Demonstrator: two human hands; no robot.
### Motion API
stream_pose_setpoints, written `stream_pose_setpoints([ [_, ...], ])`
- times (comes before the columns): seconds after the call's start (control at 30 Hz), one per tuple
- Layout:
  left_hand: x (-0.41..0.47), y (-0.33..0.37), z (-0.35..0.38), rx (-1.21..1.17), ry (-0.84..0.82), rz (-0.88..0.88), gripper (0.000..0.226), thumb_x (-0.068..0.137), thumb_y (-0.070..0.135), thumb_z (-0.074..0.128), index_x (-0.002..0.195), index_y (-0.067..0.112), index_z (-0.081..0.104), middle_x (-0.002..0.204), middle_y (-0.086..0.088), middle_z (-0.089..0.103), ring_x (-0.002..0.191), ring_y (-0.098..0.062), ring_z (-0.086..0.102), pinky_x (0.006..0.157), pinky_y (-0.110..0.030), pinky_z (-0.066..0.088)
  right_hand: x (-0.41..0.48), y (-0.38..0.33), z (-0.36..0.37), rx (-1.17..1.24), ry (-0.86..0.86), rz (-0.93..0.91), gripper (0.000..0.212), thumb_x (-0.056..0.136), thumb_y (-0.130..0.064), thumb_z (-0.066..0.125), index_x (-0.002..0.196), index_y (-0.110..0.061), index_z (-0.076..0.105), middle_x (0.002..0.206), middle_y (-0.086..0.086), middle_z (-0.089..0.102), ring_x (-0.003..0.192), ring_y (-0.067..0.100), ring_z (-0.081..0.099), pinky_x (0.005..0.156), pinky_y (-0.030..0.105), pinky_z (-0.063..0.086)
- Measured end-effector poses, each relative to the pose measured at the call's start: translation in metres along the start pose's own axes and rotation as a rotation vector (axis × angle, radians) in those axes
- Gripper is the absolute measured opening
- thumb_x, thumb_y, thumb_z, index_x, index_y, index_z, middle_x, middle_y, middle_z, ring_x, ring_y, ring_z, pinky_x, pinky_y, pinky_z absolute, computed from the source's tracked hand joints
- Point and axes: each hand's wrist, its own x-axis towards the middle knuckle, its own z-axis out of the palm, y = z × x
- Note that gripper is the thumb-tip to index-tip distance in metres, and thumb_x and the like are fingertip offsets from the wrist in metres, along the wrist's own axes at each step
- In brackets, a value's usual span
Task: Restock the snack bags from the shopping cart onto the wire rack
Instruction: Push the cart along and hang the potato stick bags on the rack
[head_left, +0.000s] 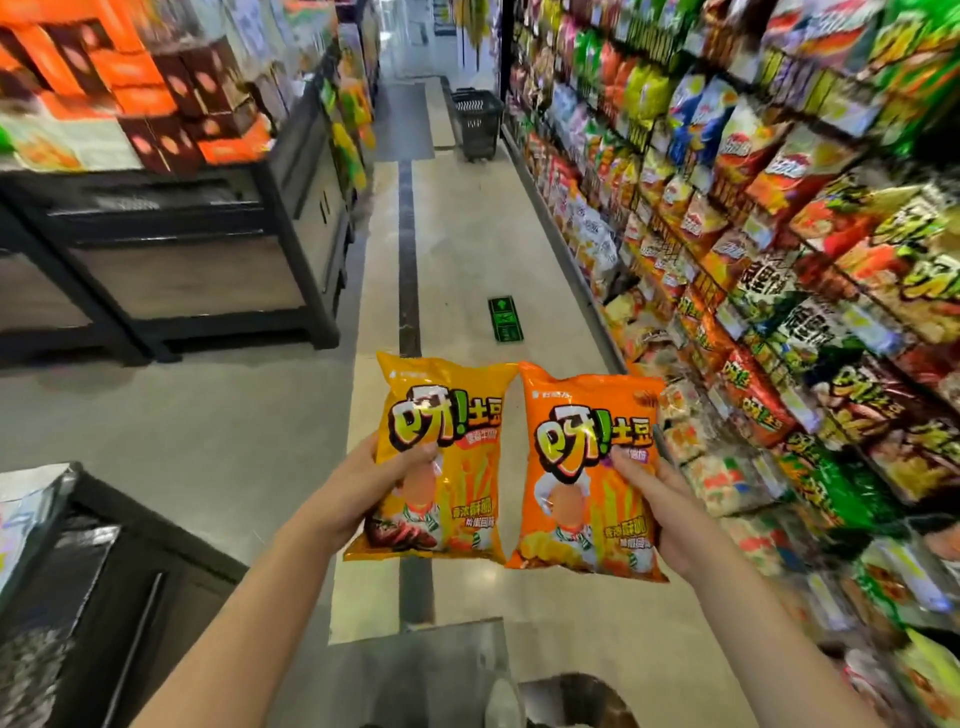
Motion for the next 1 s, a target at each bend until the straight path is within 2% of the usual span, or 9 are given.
stream_pose_setpoints([
  [0.17,0.074,0.041,0.003,0.061,-0.079,0.019,0.059,0.082,0.049,0.079,0.133,0.029,0.059,0.118,0.001,0.077,0.105,-0.026,0.076,0.101,-0.053,0.055,0.04,-0.035,-0.007,0.054,0.08,-0.057,0.036,0.086,-0.035,0.07,0.121,-0.03,0.065,0.11,0.002,0.079,0.095,0.02,0.077,0.073,0.037,0.06],
  [0.3,0.137,0.071,0.01,0.099,-0.188,0.027,0.07,0.074,0.057,0.086,0.134,0.03,0.059,0.12,0.0,0.076,0.106,-0.027,0.075,0.102,-0.056,0.054,0.066,-0.053,-0.015,0.084,0.185,-0.086,0.074,0.065,-0.052,0.089,0.13,-0.026,0.064,0.118,0.008,0.076,0.102,0.027,0.075,0.079,0.041,0.06],
  [0.37,0.17,0.086,0.017,0.118,-0.264,0.039,0.071,0.068,0.061,0.087,0.129,0.035,0.063,0.12,0.001,0.076,0.108,-0.027,0.075,0.103,-0.055,0.053,0.074,-0.058,-0.02,0.115,0.259,-0.116,0.065,0.071,-0.048,0.083,0.129,-0.025,0.064,0.119,0.008,0.076,0.103,0.027,0.075,0.081,0.041,0.06],
  [0.47,0.219,0.11,0.031,0.172,-0.391,0.06,0.06,0.069,0.061,0.088,0.121,0.041,0.067,0.12,0.002,0.076,0.109,-0.026,0.074,0.104,-0.057,0.052,0.08,-0.067,-0.021,0.148,0.378,-0.171,0.074,0.067,-0.054,0.087,0.131,-0.028,0.062,0.118,0.006,0.076,0.104,0.026,0.075,0.078,0.038,0.061],
  [0.57,0.264,0.135,0.049,0.24,-0.52,0.099,0.07,0.066,0.065,0.086,0.127,0.037,0.064,0.12,0.006,0.076,0.111,-0.022,0.073,0.106,-0.056,0.05,0.079,-0.072,-0.016,0.204,0.515,-0.215,0.049,0.082,-0.04,0.073,0.128,-0.029,0.061,0.114,0.005,0.078,0.102,0.028,0.075,0.087,0.046,0.059],
  [0.63,0.287,0.154,0.066,0.275,-0.621,0.11,0.077,0.064,0.066,0.086,0.131,0.035,0.063,0.121,0.007,0.076,0.112,-0.02,0.073,0.107,-0.053,0.05,0.076,-0.074,-0.016,0.245,0.609,-0.232,0.055,0.081,-0.042,0.08,0.131,-0.026,0.061,0.118,0.009,0.076,0.107,0.033,0.073,0.097,0.055,0.055],
  [0.7,0.303,0.17,0.087,0.286,-0.729,0.12,0.067,0.074,0.057,0.086,0.132,0.032,0.063,0.122,0.005,0.076,0.112,-0.02,0.073,0.107,-0.05,0.051,0.069,-0.078,-0.018,0.284,0.69,-0.252,0.059,0.082,-0.043,0.081,0.134,-0.025,0.06,0.121,0.012,0.074,0.111,0.037,0.071,0.101,0.061,0.052],
  [0.9,0.321,0.211,0.169,0.349,-0.933,0.16,0.062,0.063,0.062,0.088,0.116,0.041,0.062,0.11,0.015,0.077,0.107,-0.011,0.071,0.082,-0.029,0.051,0.037,-0.099,-0.033,0.294,0.932,-0.354,0.049,0.086,-0.041,0.071,0.131,-0.027,0.062,0.117,0.007,0.077,0.103,0.029,0.075,0.083,0.044,0.06],
  [1.0,0.329,0.229,0.216,0.398,-0.995,0.203,0.084,0.043,0.077,0.088,0.114,0.04,0.063,0.106,0.017,0.078,0.103,-0.009,0.071,0.079,-0.029,0.05,0.021,-0.118,-0.051,0.273,1.032,-0.388,0.046,0.085,-0.041,0.071,0.128,-0.028,0.063,0.114,0.006,0.077,0.1,0.026,0.076,0.085,0.043,0.059],
])
